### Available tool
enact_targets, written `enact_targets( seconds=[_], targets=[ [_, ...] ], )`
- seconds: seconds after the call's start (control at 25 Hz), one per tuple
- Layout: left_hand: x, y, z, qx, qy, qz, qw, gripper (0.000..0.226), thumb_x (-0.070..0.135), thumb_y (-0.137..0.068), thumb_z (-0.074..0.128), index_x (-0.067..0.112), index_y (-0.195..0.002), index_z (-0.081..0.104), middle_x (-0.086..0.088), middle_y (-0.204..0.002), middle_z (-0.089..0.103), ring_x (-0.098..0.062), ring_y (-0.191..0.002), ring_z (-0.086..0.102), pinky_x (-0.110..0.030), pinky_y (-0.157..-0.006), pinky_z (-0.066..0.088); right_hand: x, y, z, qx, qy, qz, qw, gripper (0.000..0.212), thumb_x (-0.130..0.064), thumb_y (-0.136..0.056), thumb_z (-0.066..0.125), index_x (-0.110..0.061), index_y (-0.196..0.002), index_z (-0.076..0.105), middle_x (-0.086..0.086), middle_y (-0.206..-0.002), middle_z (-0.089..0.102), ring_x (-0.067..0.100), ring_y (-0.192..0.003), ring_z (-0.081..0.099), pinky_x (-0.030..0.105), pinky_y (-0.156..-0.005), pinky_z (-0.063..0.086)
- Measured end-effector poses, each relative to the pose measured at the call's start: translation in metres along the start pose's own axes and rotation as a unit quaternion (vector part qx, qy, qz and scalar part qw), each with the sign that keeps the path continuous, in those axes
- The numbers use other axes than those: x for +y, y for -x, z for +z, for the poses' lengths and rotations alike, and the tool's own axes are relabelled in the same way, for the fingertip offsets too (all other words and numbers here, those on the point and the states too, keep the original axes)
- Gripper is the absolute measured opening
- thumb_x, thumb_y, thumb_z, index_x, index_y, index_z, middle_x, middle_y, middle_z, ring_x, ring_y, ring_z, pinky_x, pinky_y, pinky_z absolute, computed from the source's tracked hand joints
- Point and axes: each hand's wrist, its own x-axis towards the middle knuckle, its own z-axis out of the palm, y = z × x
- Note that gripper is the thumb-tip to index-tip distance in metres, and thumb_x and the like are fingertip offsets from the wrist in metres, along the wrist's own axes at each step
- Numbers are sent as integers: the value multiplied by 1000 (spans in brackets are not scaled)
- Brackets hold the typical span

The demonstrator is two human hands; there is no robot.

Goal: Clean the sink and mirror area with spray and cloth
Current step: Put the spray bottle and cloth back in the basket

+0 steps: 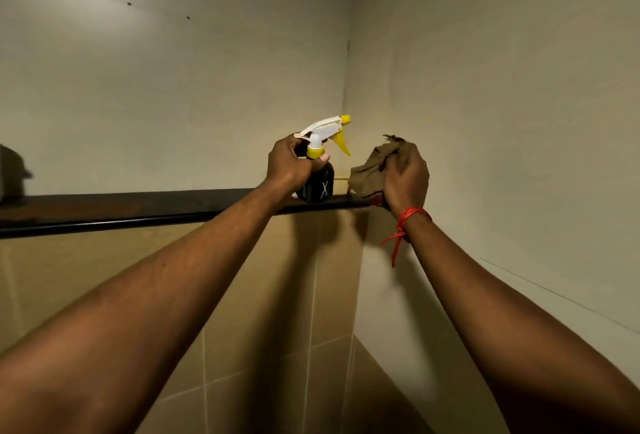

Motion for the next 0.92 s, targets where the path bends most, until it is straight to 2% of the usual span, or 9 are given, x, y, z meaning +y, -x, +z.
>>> enact_targets(
  seconds=[0.2, 0.32, 0.4, 0.48, 0.6, 0.68, 0.72, 0.8, 0.92],
  targets=[
    [-44, -84, 30, 83, -50, -19, 995, 42, 22, -75, 86, 13, -113, 73, -5, -112, 77, -22, -104, 71, -44, -95, 57, 43, -50, 57, -18, -44, 29, 998, 42, -52, -85, 29, -34, -113, 55, 2, -109, 67, 26, -104, 62, 48, -91, 52],
    [-72, -133, 48, 120, -62, -37, 990, 36, 20, -78, 83, 11, -111, 71, -7, -109, 76, -25, -103, 70, -46, -95, 56, 63, -64, 88, -14, -70, 6, 997, 46, -39, -91, 33, -32, -133, 51, -2, -128, 64, 23, -118, 55, 44, -102, 46],
    [-91, -164, 58, 125, -91, -43, 987, 34, 21, -80, 81, 10, -110, 70, -8, -110, 75, -26, -104, 69, -46, -95, 56, 78, -74, 110, -14, -80, -27, 996, 50, -26, -96, 38, -29, -146, 42, -7, -146, 52, 19, -131, 48, 39, -110, 40],
    [-112, -192, 64, 128, -123, -38, 983, 33, 21, -81, 80, 9, -110, 68, -10, -110, 74, -28, -105, 68, -46, -94, 55, 95, -89, 134, -22, -52, -59, 997, 55, -28, -98, 35, -32, -152, 30, -8, -155, 41, 18, -140, 41, 38, -114, 38],
    [-147, -221, 65, 132, -146, -47, 979, 30, 18, -83, 77, 9, -109, 67, -12, -112, 73, -31, -107, 67, -47, -96, 54, 114, -108, 168, -51, -13, -83, 995, 60, -39, -93, 27, -37, -153, 22, -11, -160, 30, 17, -147, 31, 45, -116, 35],
    [-167, -230, 60, 130, -166, -57, 976, 29, 18, -84, 77, 8, -110, 68, -13, -113, 73, -31, -107, 68, -47, -96, 54, 122, -113, 185, -61, -3, -88, 994, 59, -40, -92, 27, -36, -151, 27, -11, -159, 32, 15, -146, 32, 43, -117, 33],
    [-178, -233, 57, 131, -175, -62, 974, 29, 19, -84, 77, 7, -109, 68, -14, -113, 74, -31, -106, 68, -47, -95, 54, 127, -113, 191, -62, -6, -82, 995, 57, -41, -92, 28, -37, -149, 33, -10, -155, 39, 14, -143, 36, 40, -116, 33],
    [-194, -236, 51, 134, -176, -74, 972, 28, 20, -84, 77, 6, -107, 70, -15, -110, 74, -32, -104, 69, -48, -94, 55, 136, -114, 198, -50, -5, -64, 997, 50, -42, -91, 30, -35, -136, 49, -6, -134, 58, 15, -128, 46, 38, -111, 37],
    [-205, -237, 46, 85, -179, -122, 972, 26, 21, -84, 78, 6, -105, 73, -18, -106, 75, -35, -101, 71, -49, -90, 58, 138, -118, 204, -44, -13, -69, 997, 43, -39, -89, 34, -21, -115, 63, -1, -115, 62, 20, -108, 52, 43, -99, 46]
  ],
)
